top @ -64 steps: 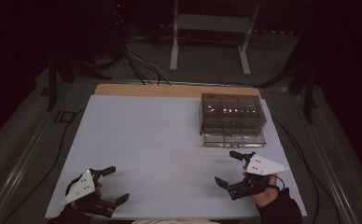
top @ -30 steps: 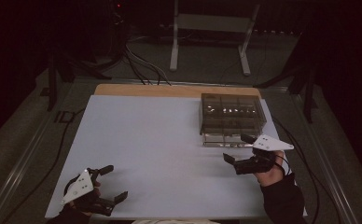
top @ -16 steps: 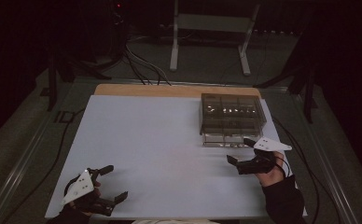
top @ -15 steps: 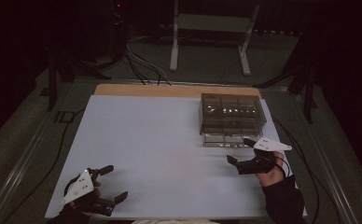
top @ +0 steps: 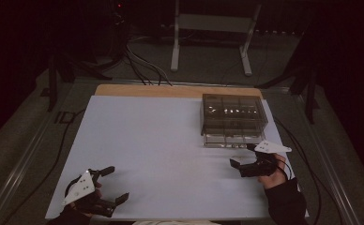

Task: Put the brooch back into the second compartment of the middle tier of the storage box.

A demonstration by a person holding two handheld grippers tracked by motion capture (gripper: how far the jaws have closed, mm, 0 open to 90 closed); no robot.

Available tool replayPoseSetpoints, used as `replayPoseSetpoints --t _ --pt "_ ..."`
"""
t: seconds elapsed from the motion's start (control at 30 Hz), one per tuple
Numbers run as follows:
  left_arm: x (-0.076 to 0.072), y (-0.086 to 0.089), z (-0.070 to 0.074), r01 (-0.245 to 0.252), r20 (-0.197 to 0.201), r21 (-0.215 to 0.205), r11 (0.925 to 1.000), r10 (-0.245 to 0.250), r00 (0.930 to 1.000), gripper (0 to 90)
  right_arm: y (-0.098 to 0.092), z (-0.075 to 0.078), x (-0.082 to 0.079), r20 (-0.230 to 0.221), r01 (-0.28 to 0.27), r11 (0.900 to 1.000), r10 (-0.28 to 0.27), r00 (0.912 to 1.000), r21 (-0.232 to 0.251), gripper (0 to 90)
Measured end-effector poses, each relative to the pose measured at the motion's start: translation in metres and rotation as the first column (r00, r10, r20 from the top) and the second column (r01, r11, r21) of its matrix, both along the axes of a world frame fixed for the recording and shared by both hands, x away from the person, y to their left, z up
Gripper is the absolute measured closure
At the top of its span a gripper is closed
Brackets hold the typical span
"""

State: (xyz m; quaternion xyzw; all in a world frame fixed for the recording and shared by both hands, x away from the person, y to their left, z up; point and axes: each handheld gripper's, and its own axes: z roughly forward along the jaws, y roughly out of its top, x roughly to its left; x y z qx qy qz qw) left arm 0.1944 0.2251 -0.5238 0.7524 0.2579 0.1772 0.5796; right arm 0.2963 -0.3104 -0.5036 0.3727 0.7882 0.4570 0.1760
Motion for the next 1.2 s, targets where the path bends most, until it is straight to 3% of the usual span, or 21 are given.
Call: replayPoseSetpoints --t 0.03,0.3,0.33,0.43,0.63,0.7,0.8,0.9,1.2 --pt "0.000 0.000 0.000 0.000 -0.001 0.003 1.0000 0.000 1.0000 0.5 -0.001 -0.003 0.001 -0.022 0.002 1.000 -0.003 0.9997 -0.003 0.0" --pt "0.000 -0.001 0.000 0.004 -0.003 0.000 1.0000 -0.004 1.0000 0.5 -0.002 -0.011 0.004 -0.074 0.020 0.999 -0.023 0.9970 -0.039 0.4" --pt "0.000 -0.001 0.000 0.004 -0.003 0.000 1.0000 -0.004 1.0000 0.5 -0.002 -0.013 0.004 -0.085 0.032 0.998 -0.036 0.9957 -0.046 6.1" --pt "0.000 -0.001 0.000 0.008 -0.001 0.003 1.0000 -0.008 1.0000 0.5 -0.003 -0.014 0.005 -0.092 0.032 0.998 -0.037 0.9951 -0.048 6.2" --pt "0.000 -0.001 0.000 0.007 -0.002 -0.001 1.0000 -0.007 1.0000 0.5 -0.005 -0.017 0.009 -0.120 0.061 0.996 -0.068 0.9904 -0.062 16.0" --pt "0.000 -0.001 0.000 0.007 -0.001 0.001 1.0000 -0.007 1.0000 0.5 -0.007 -0.020 0.013 -0.147 0.075 0.995 -0.084 0.9855 -0.070 24.5" --pt "0.000 -0.001 0.000 0.008 -0.001 0.002 1.0000 -0.008 1.0000 0.5 -0.007 -0.021 0.014 -0.150 0.075 0.994 -0.086 0.9849 -0.075 28.1" --pt "0.000 -0.001 0.000 0.008 -0.003 0.000 1.0000 -0.008 1.0000 0.5 -0.009 -0.023 0.019 -0.152 0.067 0.992 -0.083 0.9848 -0.108 41.7" --pt "0.000 -0.001 0.000 0.007 -0.002 0.000 1.0000 -0.007 1.0000 0.5 -0.009 -0.027 0.025 -0.174 0.063 0.990 -0.084 0.9811 -0.124 51.1"
